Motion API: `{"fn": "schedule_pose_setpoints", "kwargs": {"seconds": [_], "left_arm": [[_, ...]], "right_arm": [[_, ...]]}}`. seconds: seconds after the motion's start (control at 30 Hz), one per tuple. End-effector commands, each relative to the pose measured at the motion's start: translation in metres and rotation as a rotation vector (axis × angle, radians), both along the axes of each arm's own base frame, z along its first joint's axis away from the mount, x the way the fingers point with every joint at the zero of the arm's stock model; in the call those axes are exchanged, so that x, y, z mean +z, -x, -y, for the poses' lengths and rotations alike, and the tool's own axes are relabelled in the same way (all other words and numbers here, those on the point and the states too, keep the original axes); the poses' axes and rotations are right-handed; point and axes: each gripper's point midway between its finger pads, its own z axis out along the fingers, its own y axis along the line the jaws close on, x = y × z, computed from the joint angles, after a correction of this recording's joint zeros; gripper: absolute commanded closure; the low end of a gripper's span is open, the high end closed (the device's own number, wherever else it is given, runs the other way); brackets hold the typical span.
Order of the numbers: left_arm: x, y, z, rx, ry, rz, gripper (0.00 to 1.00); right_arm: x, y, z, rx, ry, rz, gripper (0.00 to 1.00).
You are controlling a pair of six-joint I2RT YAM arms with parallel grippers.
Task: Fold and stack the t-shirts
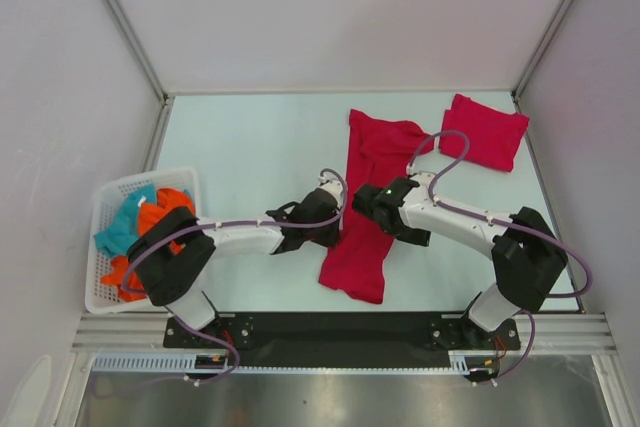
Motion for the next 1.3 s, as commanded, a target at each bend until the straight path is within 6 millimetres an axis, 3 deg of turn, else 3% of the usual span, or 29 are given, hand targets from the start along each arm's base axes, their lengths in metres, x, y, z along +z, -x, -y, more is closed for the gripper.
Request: {"fn": "schedule_pose_setpoints", "kwargs": {"seconds": [0.0,0.07,0.3,0.53,0.7,0.93,1.07,1.27], "left_arm": [[0.005,0.000,0.008,-0.015,0.037,0.014,0.93],[0.006,-0.001,0.007,-0.014,0.030,0.020,1.00],[0.013,0.005,-0.014,0.023,-0.023,0.014,1.00],[0.036,0.021,-0.038,0.072,-0.019,0.028,1.00],[0.035,0.044,-0.053,0.082,-0.018,0.000,1.00],[0.008,0.087,-0.068,0.082,-0.051,-0.096,1.00],[0.002,0.117,-0.069,0.058,-0.039,-0.148,1.00],[0.010,0.154,-0.064,0.012,0.000,-0.196,1.00]], "right_arm": [[0.011,-0.003,0.008,-0.020,0.015,0.064,0.58],[0.011,-0.004,0.007,-0.019,0.015,0.061,0.58],[0.009,-0.004,0.004,-0.016,-0.003,0.070,0.59],[0.000,0.001,-0.002,-0.009,-0.041,0.080,0.59],[-0.003,0.002,-0.008,0.000,-0.064,0.093,0.59],[0.001,-0.001,-0.015,0.020,-0.077,0.115,0.59],[0.003,-0.004,-0.020,0.029,-0.082,0.124,0.58],[-0.001,-0.003,-0.024,0.035,-0.087,0.122,0.58]]}}
